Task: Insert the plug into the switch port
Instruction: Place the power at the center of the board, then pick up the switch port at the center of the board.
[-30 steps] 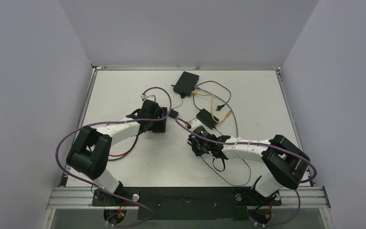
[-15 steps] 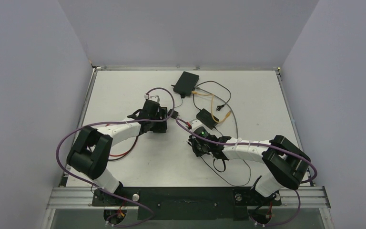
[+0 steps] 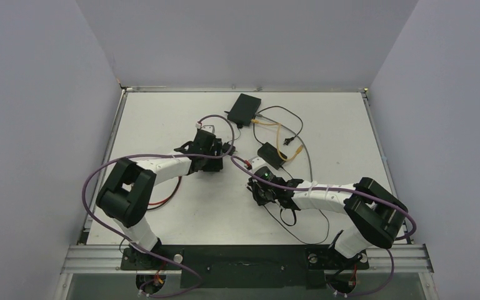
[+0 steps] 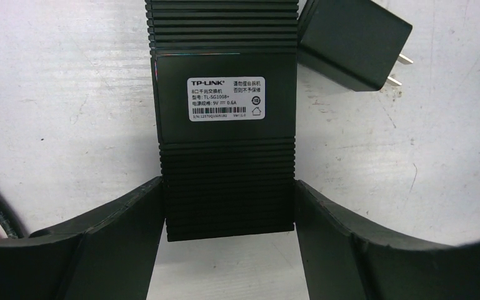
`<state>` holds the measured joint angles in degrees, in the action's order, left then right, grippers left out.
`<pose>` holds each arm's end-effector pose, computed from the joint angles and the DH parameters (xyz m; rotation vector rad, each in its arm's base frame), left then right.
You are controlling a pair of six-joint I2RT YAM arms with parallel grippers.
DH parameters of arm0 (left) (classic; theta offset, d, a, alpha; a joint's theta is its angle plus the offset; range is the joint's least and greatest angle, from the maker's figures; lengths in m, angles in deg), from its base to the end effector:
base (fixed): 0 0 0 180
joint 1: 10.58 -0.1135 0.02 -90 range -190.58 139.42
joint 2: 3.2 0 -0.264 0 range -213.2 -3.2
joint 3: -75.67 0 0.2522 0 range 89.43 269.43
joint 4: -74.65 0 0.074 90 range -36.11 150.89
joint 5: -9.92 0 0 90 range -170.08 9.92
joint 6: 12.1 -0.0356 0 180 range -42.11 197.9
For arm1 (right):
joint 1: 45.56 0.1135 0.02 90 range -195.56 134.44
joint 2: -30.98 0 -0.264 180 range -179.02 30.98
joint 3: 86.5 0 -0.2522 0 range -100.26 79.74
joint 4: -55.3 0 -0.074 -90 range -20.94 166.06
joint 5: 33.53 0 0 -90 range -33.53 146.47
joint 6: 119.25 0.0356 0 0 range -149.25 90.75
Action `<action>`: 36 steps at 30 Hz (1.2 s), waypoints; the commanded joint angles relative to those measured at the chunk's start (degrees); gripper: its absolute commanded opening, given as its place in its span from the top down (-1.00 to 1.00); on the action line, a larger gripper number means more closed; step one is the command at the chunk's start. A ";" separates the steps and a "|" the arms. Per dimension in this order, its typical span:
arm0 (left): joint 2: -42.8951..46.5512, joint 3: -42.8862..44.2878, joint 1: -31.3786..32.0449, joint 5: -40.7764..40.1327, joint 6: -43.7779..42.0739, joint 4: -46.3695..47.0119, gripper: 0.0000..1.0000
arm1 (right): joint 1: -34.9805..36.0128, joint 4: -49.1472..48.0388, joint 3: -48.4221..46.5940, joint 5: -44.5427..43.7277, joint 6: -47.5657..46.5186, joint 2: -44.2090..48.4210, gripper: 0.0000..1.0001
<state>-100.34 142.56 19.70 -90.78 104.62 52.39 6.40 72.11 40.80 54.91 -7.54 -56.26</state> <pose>0.2944 -0.1642 0.1619 -0.0017 2.4753 -0.1970 0.1754 0.2227 0.1486 -0.6509 2.4547 0.5062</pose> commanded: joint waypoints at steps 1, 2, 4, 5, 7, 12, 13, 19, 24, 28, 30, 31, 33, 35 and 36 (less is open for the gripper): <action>-2.27 1.73 0.55 -1.43 -0.06 -1.62 -0.32 | 0.23 -2.52 0.79 -2.33 0.18 3.38 1.00; -2.44 1.81 0.58 -1.87 0.10 -1.97 -0.28 | 0.24 -2.52 0.90 -2.45 0.24 3.56 1.00; -2.64 2.12 0.58 -2.32 0.29 -2.46 -0.09 | 0.22 -2.52 1.00 -2.85 0.23 4.24 0.89; -2.71 2.18 0.62 -2.44 0.33 -2.65 -0.03 | 0.15 -2.52 1.08 -3.06 0.32 4.77 0.82; -2.90 2.39 0.56 -2.56 0.40 -3.27 0.24 | 0.19 -2.52 1.10 -3.67 0.53 5.69 0.64; -2.77 2.34 0.57 -2.49 0.33 -3.99 1.00 | 0.09 -1.62 1.08 -5.95 0.42 9.20 0.16; -2.45 2.25 0.57 -2.44 0.35 -4.12 1.00 | 0.08 -0.98 0.98 -6.64 0.14 9.77 0.09; 3.72 0.06 0.64 -0.45 1.20 -4.75 1.00 | -0.25 1.68 -0.85 -8.83 -2.23 15.02 -0.06; 11.75 -2.67 0.65 4.12 1.83 -5.57 1.00 | -0.35 3.56 -2.33 -10.58 -5.81 17.84 -0.09; 18.10 -4.23 0.65 9.15 2.01 -7.72 1.00 | -0.42 3.89 -2.79 -10.02 -8.09 19.88 -0.11; 21.49 -4.64 0.65 12.66 2.27 -8.80 1.00 | -0.30 3.84 -2.94 -9.03 -9.26 20.76 -0.11; 23.43 -4.81 0.61 14.23 2.37 -9.61 1.00 | -0.29 3.73 -2.89 -8.61 -9.73 21.13 -0.12; 26.22 -4.92 0.61 18.73 2.70 -10.79 1.00 | -0.25 2.59 -2.38 -7.00 -11.08 22.09 -0.12; 28.93 -5.10 0.66 23.28 3.02 -11.97 1.00 | -0.14 1.06 -1.56 -5.20 -12.31 23.42 -0.12; 30.67 -5.16 0.66 26.24 3.06 -12.97 1.00 | -0.08 0.37 -1.00 -4.30 -13.37 23.78 -0.12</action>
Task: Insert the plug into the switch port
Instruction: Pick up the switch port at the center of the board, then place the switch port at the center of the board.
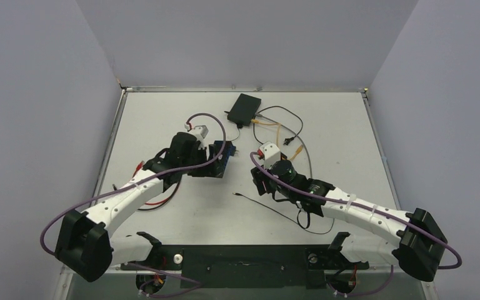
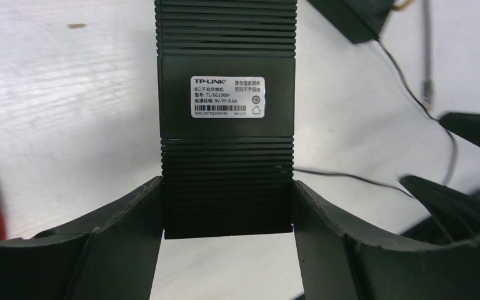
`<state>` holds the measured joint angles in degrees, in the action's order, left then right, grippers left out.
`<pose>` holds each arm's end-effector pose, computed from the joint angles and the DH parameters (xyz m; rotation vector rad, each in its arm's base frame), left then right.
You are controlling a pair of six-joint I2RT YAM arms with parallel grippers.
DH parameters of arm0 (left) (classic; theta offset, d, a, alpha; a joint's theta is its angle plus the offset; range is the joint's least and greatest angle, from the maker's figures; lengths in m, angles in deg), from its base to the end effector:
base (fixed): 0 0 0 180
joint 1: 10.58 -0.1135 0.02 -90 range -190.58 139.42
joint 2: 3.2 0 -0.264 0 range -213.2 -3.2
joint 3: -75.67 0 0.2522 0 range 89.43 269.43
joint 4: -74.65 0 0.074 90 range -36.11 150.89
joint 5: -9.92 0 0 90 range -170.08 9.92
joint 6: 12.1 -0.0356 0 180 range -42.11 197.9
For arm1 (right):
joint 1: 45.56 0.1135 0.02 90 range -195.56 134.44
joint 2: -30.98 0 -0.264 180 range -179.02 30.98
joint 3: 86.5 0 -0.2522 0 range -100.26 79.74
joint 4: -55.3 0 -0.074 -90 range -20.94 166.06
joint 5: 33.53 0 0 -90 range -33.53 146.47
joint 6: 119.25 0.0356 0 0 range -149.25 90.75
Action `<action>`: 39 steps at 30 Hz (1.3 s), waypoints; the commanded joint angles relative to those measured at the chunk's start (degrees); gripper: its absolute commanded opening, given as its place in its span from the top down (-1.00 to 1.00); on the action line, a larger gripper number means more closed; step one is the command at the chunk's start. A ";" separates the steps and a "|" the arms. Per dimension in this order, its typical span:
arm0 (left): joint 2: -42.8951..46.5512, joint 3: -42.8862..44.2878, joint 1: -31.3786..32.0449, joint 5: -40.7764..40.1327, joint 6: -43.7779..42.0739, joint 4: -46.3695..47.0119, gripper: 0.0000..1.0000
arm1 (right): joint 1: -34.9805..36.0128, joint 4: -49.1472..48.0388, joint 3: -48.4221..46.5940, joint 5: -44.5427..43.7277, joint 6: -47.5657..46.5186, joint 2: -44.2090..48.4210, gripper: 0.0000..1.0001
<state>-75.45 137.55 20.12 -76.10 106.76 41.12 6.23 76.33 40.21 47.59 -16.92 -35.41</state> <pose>0.2279 -0.1382 0.2436 0.0744 2.4117 -0.5826 0.1591 0.1933 0.2370 -0.6561 2.0972 0.4735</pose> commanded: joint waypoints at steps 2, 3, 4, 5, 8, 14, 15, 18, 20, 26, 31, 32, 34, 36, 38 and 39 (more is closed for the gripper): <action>8.26 -0.18 0.20 15.43 0.90 -3.00 1.00 | 0.22 -5.20 0.68 4.71 -6.00 4.43 -0.13; 8.92 -0.36 0.17 16.93 0.87 -3.30 1.00 | 0.41 -5.66 1.07 6.66 -6.80 5.53 -0.13; 10.19 -0.38 0.11 20.00 0.68 -4.13 1.00 | 0.55 -6.45 1.90 7.51 -8.05 6.08 -0.14; 10.68 -0.35 0.13 21.68 0.54 -4.57 1.00 | 1.06 -7.69 2.39 9.24 -8.61 7.26 -0.17; 13.24 -0.63 0.08 28.33 -0.19 -6.36 1.00 | 2.91 -9.80 4.30 11.35 -12.97 10.28 -0.22; 16.56 -2.81 -0.02 36.26 -1.60 -8.74 1.00 | 11.37 -11.09 7.76 10.82 -23.92 17.91 -0.26; 16.94 -3.36 0.02 37.41 -1.61 -8.81 1.00 | 12.62 -11.14 8.09 10.25 -25.74 19.00 -0.26; 19.07 -6.28 0.02 39.74 -1.32 -8.92 1.00 | 19.04 -10.48 9.50 7.30 -30.76 21.42 -0.28; 20.82 -7.92 0.06 41.71 -0.73 -8.38 1.00 | 22.42 -10.17 10.47 5.65 -34.70 23.99 -0.31; 24.94 -9.28 0.06 47.70 0.56 -8.86 1.00 | 26.86 -4.78 8.23 6.26 -41.22 25.79 -0.33; 28.83 -10.96 0.06 52.30 3.17 -7.86 1.00 | 27.57 -2.96 5.73 10.34 -44.35 27.26 -0.36; 29.40 -11.63 0.06 52.85 4.37 -7.36 1.00 | 27.53 -3.18 5.49 11.12 -45.13 27.36 -0.37; 31.09 -13.18 0.06 54.82 6.34 -5.33 1.00 | 27.57 -3.52 4.49 11.61 -46.48 27.11 -0.38; 32.55 -14.18 0.06 55.86 7.21 -4.82 1.00 | 27.57 -2.70 2.76 12.31 -47.95 26.45 -0.39; 33.74 -14.87 0.06 56.68 7.60 -4.88 1.00 | 27.55 -1.19 0.78 13.17 -49.40 25.49 -0.40; 34.50 -15.22 0.06 57.02 7.78 -4.78 1.00 | 27.57 -0.63 -0.44 13.49 -49.90 25.16 -0.40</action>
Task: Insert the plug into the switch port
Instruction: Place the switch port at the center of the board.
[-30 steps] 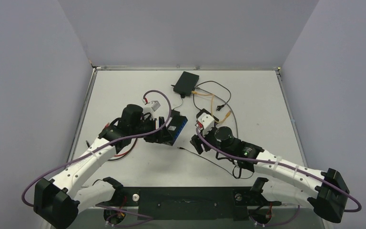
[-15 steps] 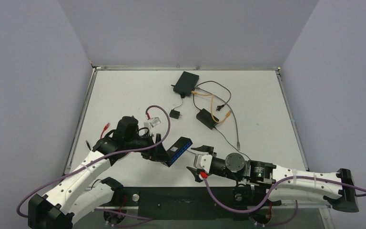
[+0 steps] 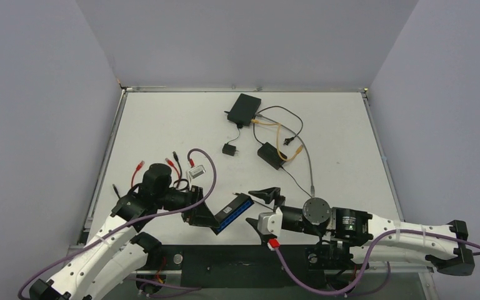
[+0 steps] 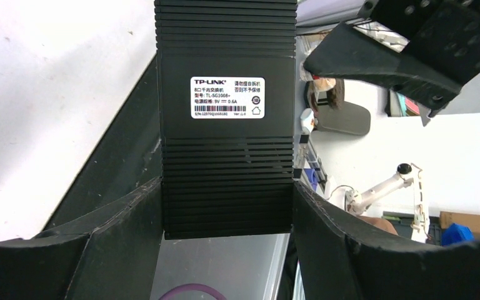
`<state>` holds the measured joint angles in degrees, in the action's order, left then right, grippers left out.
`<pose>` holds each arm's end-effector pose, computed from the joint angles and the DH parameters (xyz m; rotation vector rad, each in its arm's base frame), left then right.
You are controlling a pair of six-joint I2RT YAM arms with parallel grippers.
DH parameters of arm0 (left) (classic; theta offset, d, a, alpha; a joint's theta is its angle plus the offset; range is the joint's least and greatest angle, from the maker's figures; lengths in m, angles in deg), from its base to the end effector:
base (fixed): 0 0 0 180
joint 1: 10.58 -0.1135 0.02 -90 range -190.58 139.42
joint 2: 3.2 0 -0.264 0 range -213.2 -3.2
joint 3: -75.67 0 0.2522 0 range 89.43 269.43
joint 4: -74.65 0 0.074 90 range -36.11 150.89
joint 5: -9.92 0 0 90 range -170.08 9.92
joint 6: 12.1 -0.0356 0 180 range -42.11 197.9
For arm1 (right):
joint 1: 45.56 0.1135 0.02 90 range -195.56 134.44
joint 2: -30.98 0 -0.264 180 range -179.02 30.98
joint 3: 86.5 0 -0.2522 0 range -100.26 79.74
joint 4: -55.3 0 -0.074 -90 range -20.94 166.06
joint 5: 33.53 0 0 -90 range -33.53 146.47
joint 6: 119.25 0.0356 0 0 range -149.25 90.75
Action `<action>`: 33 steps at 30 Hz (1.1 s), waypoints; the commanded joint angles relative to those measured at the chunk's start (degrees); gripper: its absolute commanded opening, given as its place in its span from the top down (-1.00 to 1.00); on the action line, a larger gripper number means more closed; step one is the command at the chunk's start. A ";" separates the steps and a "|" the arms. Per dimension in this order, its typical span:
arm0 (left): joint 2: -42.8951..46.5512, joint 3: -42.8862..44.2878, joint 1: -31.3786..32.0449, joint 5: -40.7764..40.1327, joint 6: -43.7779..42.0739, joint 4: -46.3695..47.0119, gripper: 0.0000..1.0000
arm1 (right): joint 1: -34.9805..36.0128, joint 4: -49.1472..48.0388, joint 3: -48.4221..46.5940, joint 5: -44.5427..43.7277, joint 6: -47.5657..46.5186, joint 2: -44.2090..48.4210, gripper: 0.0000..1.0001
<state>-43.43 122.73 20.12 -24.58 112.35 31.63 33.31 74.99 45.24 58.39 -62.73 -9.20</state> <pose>0.1096 -0.0992 0.2584 0.5418 2.3332 -1.6583 0.0327 0.1723 0.2972 -1.5198 0.9885 0.5984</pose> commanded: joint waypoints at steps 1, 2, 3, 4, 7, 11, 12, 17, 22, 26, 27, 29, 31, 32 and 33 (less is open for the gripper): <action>2.81 -0.55 0.06 6.15 2.43 4.81 1.00 | 0.40 2.10 -6.56 3.57 -4.96 -1.68 -0.41; 3.45 -0.87 0.02 6.48 2.49 4.99 1.00 | 0.34 2.87 -7.17 4.17 -5.34 -2.10 -0.41; 3.69 -1.00 -0.01 7.06 2.64 5.08 1.00 | 0.33 4.62 -8.30 5.61 -5.96 -2.82 -0.41; 4.09 -1.21 0.03 7.37 2.64 5.17 1.00 | 0.15 5.49 -8.74 7.15 -6.19 -3.16 -0.41; 5.00 -1.57 0.06 8.53 2.58 4.88 1.00 | -0.40 9.47 -10.31 11.34 -7.00 -3.82 -0.41; 7.09 -2.68 0.23 9.61 4.52 6.96 1.00 | -2.72 11.53 -10.82 17.35 -7.29 -3.51 -0.41; 7.44 -2.83 0.24 9.70 4.67 7.03 1.00 | -3.09 11.72 -10.79 18.70 -7.48 -3.33 -0.41; 9.85 -3.99 0.44 10.43 6.24 8.08 1.00 | -6.46 11.47 -10.91 23.03 -7.85 -3.83 -0.41; 11.23 -4.98 1.29 11.01 8.02 10.40 1.00 | -8.88 9.65 -10.82 27.01 -7.36 -5.82 -0.40; 11.79 -5.68 1.80 11.30 8.92 11.56 1.00 | -10.38 7.23 -10.52 30.90 -6.89 -7.61 -0.39; 11.92 -5.98 1.81 11.34 9.12 12.33 1.00 | -10.88 6.89 -10.55 32.22 -6.63 -8.31 -0.37; 12.27 -6.49 1.82 11.65 10.18 13.93 1.00 | -11.54 6.31 -10.73 34.14 -6.26 -9.22 -0.30; 12.46 -6.95 1.82 11.95 11.31 15.30 1.00 | -12.26 5.52 -10.83 36.33 -5.57 -9.83 -0.14; 12.65 -7.05 1.82 12.07 11.75 15.88 1.00 | -12.76 5.04 -10.85 36.99 -5.34 -10.00 -0.05; 12.69 -7.08 1.82 12.15 12.10 16.24 1.00 | -13.03 4.63 -10.85 38.02 -4.75 -10.49 0.18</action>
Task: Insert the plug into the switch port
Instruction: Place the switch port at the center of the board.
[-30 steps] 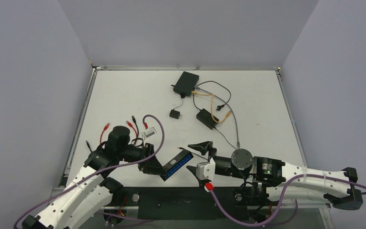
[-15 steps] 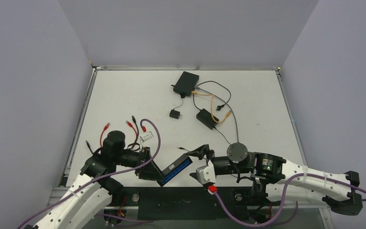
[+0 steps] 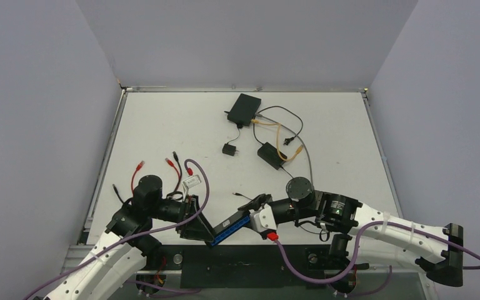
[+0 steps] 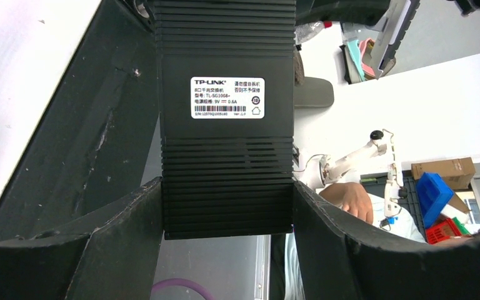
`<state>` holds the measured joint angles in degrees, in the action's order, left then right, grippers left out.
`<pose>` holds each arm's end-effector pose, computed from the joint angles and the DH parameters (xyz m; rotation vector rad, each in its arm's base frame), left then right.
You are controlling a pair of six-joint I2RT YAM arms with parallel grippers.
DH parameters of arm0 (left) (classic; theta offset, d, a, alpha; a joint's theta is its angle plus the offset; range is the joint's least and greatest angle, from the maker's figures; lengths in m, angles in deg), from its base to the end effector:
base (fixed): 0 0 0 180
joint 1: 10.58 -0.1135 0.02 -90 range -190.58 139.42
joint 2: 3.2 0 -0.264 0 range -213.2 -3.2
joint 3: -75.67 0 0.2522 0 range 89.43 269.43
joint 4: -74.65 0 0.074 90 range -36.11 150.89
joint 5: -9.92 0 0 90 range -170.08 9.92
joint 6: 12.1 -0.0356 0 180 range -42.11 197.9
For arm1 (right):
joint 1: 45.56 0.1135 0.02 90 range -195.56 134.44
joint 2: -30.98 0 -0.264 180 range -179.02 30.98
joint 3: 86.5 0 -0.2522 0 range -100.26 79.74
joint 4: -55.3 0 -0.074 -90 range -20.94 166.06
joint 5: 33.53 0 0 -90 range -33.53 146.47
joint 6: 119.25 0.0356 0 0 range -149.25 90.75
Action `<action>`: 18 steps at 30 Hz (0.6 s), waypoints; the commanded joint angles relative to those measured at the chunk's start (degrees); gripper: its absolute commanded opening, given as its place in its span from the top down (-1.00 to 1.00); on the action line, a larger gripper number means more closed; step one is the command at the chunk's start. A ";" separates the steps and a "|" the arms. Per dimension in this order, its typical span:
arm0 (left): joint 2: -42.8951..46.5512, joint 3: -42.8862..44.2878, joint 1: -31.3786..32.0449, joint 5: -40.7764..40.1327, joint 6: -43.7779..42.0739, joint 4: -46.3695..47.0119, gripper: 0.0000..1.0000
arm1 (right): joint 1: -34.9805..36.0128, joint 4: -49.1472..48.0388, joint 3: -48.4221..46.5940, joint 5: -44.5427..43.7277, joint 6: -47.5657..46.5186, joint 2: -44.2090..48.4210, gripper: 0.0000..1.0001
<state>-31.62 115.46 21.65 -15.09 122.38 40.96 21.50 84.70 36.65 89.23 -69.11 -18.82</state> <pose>0.0821 -0.0899 0.2550 0.6617 2.1643 -1.9055 0.0587 0.1880 0.3066 -1.8031 0.8561 0.8681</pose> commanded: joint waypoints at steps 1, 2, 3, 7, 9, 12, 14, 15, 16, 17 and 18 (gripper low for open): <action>0.84 0.11 0.29 2.72 2.21 7.42 1.00 | -1.72 -5.13 -2.30 7.61 1.89 -1.07 0.31; 0.83 0.10 0.29 2.74 2.47 7.69 1.00 | -2.01 -5.17 -2.27 8.16 2.33 -1.37 0.54; 0.83 -0.02 0.29 2.75 2.72 8.47 1.00 | -2.51 -5.22 -2.18 8.45 2.50 -1.45 0.63; 0.30 -1.02 0.29 2.75 5.00 12.13 1.00 | -3.43 -6.60 -1.15 10.11 3.50 -0.64 0.99; -0.23 -1.02 0.29 2.42 5.81 12.94 0.99 | -3.77 -7.62 -0.41 10.29 4.06 0.13 1.00; -0.62 -0.13 0.29 1.20 5.79 13.03 0.56 | -4.72 -8.15 -0.64 10.11 6.50 0.86 1.00; -0.77 2.21 0.23 -0.18 4.09 11.66 0.37 | -5.54 -7.52 -1.73 9.95 8.92 0.69 1.00; -1.00 3.21 0.21 -1.08 2.83 8.43 0.33 | -5.85 -7.10 -2.26 10.00 10.19 0.21 1.00; -1.37 6.03 0.10 -4.17 -1.46 2.26 0.29 | -6.52 -5.53 -3.36 10.07 10.66 -0.13 1.00; -1.63 7.67 0.02 -6.63 -4.12 -1.48 0.26 | -6.87 -4.65 -4.00 10.34 11.35 -0.78 1.00; -2.16 11.27 -0.04 -12.70 -9.39 -8.52 0.22 | -7.46 -2.63 -5.33 10.50 11.72 -1.24 1.00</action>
<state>-33.13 116.09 21.63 -15.01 128.20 43.24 16.08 84.37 36.65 97.64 -64.59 -19.04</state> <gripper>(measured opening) 0.637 0.321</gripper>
